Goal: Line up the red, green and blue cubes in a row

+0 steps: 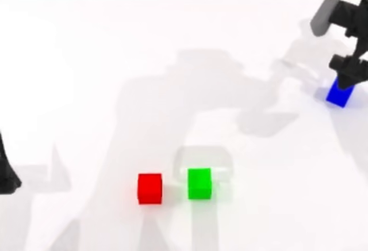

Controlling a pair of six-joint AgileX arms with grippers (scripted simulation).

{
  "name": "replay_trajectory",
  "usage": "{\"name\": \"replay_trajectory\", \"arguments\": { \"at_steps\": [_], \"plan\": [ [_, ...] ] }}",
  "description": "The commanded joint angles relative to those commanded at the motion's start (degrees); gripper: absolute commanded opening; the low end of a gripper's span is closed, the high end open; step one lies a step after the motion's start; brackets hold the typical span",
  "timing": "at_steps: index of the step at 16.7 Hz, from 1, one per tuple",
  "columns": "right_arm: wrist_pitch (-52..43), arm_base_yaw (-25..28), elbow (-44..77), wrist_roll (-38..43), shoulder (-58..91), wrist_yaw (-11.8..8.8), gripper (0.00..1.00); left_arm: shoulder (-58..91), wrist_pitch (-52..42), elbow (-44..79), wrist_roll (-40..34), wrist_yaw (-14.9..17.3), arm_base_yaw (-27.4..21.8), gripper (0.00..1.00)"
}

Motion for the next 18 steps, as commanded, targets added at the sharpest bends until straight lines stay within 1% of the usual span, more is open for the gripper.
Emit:
{"name": "replay_trajectory", "arguments": {
  "at_steps": [2,6,8,13,18],
  "plan": [
    [2.1,0.2,-2.0,-0.1,0.4,0.0,1.00,0.0,0.0,0.0,0.0,0.0,0.0,1.00],
    [11.6,0.3,-8.8,0.1,2.2,0.0,1.00,0.0,0.0,0.0,0.0,0.0,0.0,1.00],
    [14.8,0.4,-11.6,0.1,3.0,0.0,1.00,0.0,0.0,0.0,0.0,0.0,0.0,1.00],
    [15.6,0.4,-12.3,0.1,3.3,0.0,1.00,0.0,0.0,0.0,0.0,0.0,0.0,1.00],
    [15.6,0.4,-12.3,0.1,3.3,0.0,0.62,0.0,0.0,0.0,0.0,0.0,0.0,1.00]
  ]
}}
